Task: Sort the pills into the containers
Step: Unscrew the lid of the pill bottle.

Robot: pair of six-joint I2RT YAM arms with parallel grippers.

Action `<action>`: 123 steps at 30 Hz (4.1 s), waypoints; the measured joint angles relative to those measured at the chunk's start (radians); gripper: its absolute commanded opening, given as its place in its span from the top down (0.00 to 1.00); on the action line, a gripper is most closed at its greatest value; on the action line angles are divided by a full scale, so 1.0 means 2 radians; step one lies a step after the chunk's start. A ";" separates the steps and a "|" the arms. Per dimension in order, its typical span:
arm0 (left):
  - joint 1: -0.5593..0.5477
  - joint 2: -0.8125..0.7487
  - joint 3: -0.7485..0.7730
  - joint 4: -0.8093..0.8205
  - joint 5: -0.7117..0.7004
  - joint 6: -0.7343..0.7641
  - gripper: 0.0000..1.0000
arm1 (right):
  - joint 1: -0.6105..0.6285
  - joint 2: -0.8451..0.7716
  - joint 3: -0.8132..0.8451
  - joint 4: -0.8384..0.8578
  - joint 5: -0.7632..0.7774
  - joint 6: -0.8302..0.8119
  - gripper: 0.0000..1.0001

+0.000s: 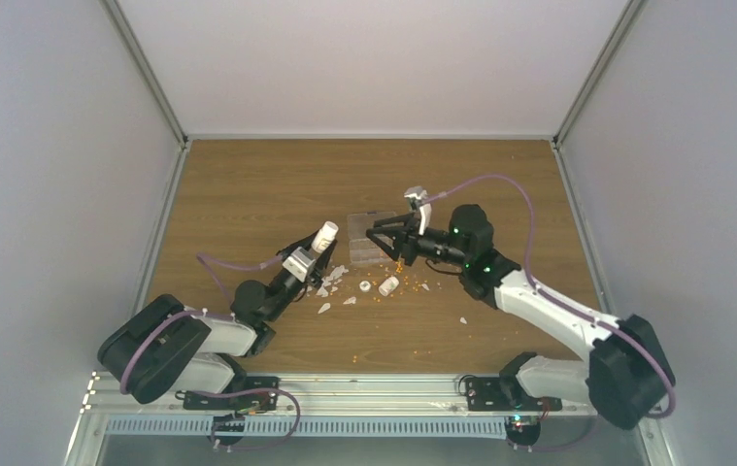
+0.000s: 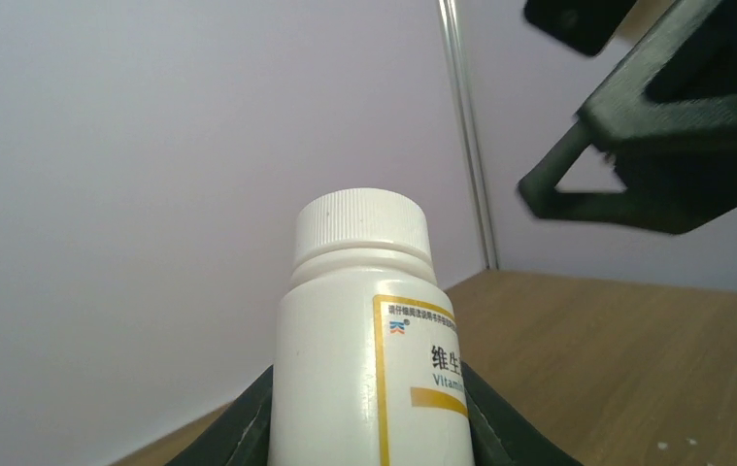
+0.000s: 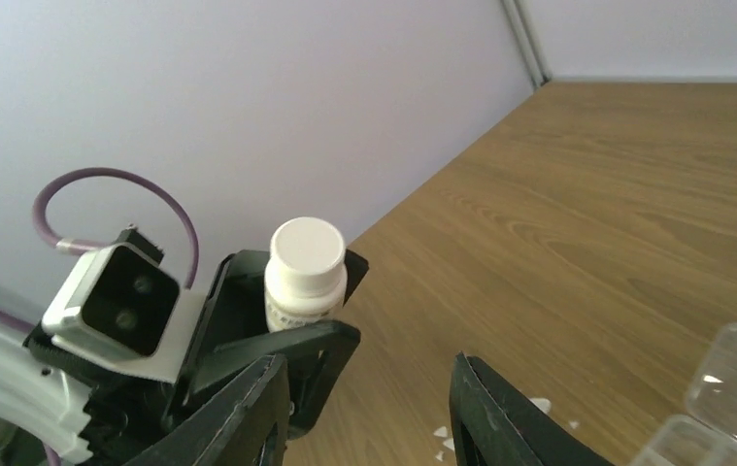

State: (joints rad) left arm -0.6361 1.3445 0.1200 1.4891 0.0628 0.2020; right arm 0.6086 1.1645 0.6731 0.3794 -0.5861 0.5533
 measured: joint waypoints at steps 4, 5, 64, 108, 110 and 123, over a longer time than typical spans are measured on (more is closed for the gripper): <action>0.000 -0.002 0.000 0.016 0.004 -0.001 1.00 | 0.016 0.054 0.043 0.006 -0.008 0.003 0.00; 0.000 -0.002 0.001 0.016 0.004 -0.001 1.00 | 0.019 0.060 0.049 0.007 -0.010 0.003 0.00; 0.000 0.031 0.042 0.007 0.050 -0.012 0.01 | 0.058 0.135 0.139 -0.040 -0.018 -0.034 0.56; 0.009 -0.015 0.134 -0.227 0.145 -0.061 0.01 | 0.068 0.000 0.136 -0.156 0.140 -0.196 0.58; 0.009 -0.015 0.134 -0.229 0.149 -0.056 0.01 | 0.068 0.001 0.136 -0.156 0.141 -0.196 0.58; 0.007 -0.024 0.134 -0.243 0.145 -0.047 0.01 | 0.067 0.041 0.136 -0.156 0.135 -0.194 0.59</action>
State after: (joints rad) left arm -0.6224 1.2957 0.3889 1.0023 0.3519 0.1074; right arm 0.7429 1.2457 0.9451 0.0677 -0.3168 0.1654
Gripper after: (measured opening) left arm 0.990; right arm 0.644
